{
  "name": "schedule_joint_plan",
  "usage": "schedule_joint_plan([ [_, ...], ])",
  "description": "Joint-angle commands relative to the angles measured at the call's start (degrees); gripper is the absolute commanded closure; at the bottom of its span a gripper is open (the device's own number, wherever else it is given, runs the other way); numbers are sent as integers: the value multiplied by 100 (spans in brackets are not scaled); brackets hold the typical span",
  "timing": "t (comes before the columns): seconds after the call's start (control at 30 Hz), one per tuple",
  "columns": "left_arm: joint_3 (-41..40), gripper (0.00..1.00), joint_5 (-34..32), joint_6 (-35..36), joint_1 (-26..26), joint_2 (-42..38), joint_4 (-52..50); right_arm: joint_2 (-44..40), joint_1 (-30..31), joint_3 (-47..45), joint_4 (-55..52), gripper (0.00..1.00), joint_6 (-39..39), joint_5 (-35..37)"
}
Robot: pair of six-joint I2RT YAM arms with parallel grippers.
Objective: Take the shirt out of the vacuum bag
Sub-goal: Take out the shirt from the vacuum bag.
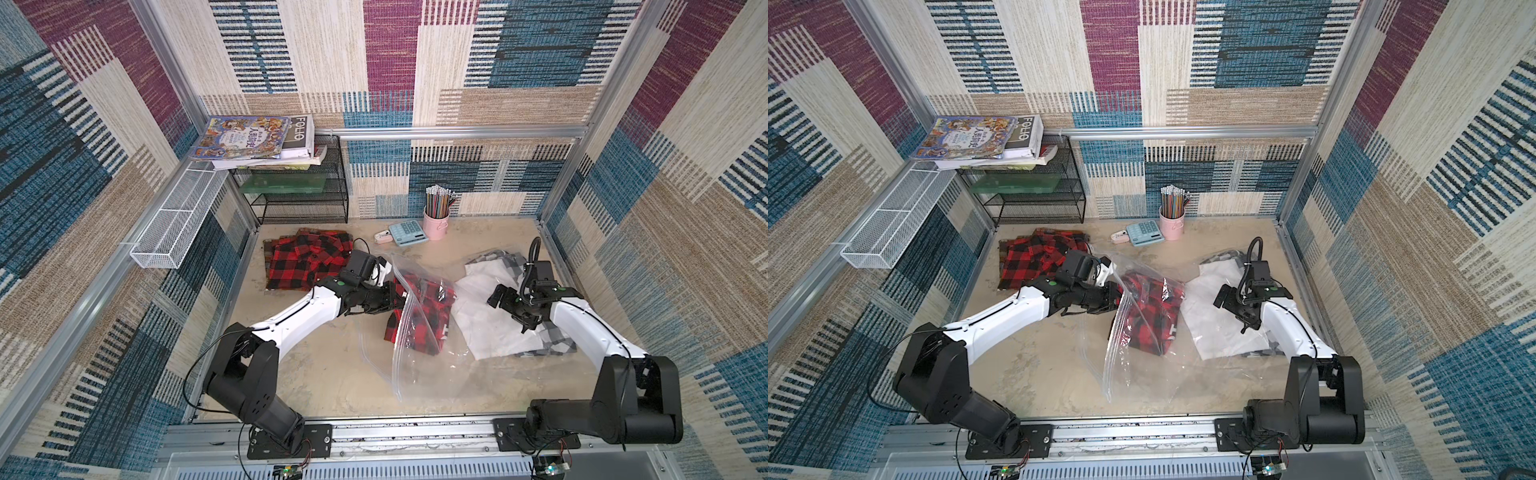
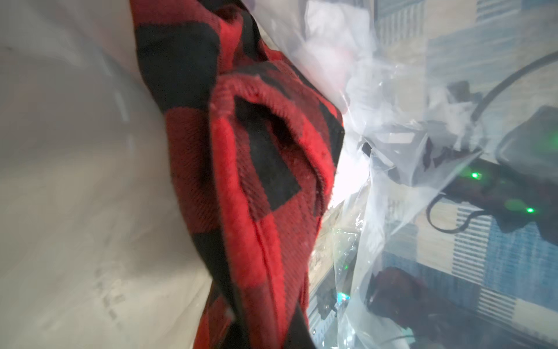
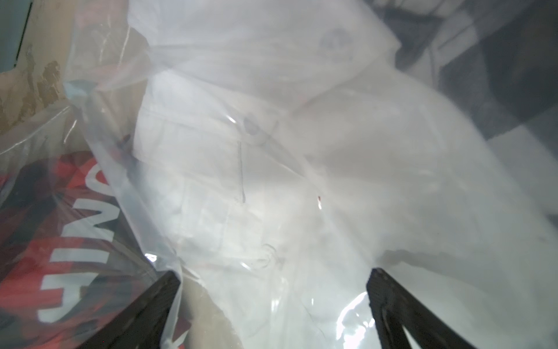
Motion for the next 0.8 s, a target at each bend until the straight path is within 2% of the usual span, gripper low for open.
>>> schedule_joint_plan([
  [0.0,-15,100,-22,208,189,-278,-336,-43,-15,129,24,4,-203,195],
  [0.13,-70,100,21,285,461,-647,-642,-218,44,295,215,4,-523,4],
  [0.23,-95,100,38,342,596,-838,-847,-537,315,455,507,4,-856,-285],
  [0.37,-82,100,84,420,707,-919,-1034,-708,1240,962,609,4,-1253,-206],
  [0.53,16,100,84,497,903,-997,-1265,-172,2674,1724,321,4,-1291,414],
  [0.77,0,100,84,638,1385,-1264,-1659,688,3493,1969,554,4,-911,537],
])
